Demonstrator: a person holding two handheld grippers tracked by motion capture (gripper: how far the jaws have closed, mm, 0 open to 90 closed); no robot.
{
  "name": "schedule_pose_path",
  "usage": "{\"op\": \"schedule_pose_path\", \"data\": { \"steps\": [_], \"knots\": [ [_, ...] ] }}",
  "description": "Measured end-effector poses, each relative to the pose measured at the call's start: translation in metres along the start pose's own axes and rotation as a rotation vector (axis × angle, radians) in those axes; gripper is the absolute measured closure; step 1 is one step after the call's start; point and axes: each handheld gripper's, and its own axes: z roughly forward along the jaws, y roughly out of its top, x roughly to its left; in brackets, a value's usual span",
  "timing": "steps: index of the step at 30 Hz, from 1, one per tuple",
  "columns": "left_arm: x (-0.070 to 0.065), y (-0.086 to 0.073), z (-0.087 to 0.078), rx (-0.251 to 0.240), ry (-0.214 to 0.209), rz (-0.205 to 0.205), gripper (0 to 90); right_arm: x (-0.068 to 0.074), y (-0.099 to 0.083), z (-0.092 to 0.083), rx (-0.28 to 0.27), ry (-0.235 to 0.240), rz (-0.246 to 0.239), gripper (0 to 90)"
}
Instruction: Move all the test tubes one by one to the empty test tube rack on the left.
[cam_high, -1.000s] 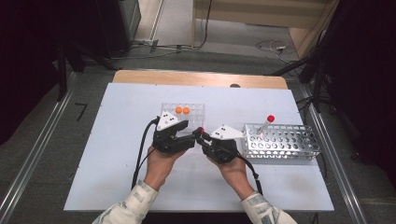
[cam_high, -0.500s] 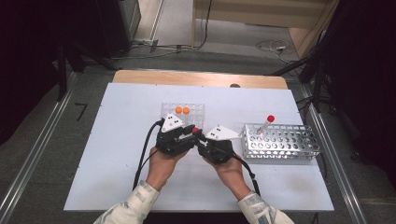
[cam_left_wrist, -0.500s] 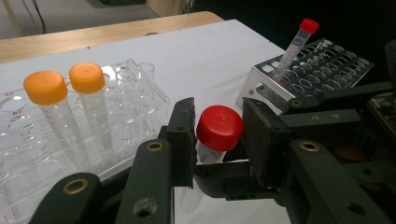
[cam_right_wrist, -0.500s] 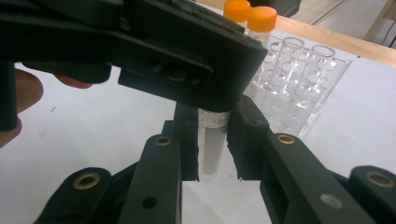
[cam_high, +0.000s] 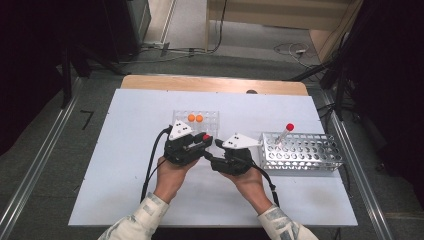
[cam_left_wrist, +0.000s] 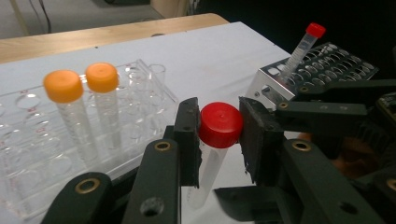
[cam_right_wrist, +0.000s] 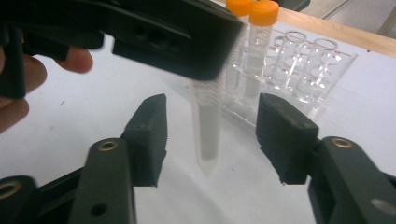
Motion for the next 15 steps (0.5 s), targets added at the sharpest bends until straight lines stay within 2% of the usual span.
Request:
{"op": "schedule_pose_path", "data": {
  "steps": [3, 8, 15],
  "knots": [
    [0.005, 0.001, -0.003, -0.004, 0.015, -0.008, 69.9, -0.004, 0.0, -0.005, 0.006, -0.004, 0.014, 27.0],
    [0.013, 0.003, -0.008, -0.018, 0.044, -0.02, 69.9, -0.01, -0.005, -0.015, 0.016, -0.016, 0.001, 24.8],
    [0.026, 0.01, -0.02, -0.034, 0.086, -0.028, 69.9, -0.024, -0.014, -0.039, 0.001, -0.039, 0.02, 23.8]
  ]
}}
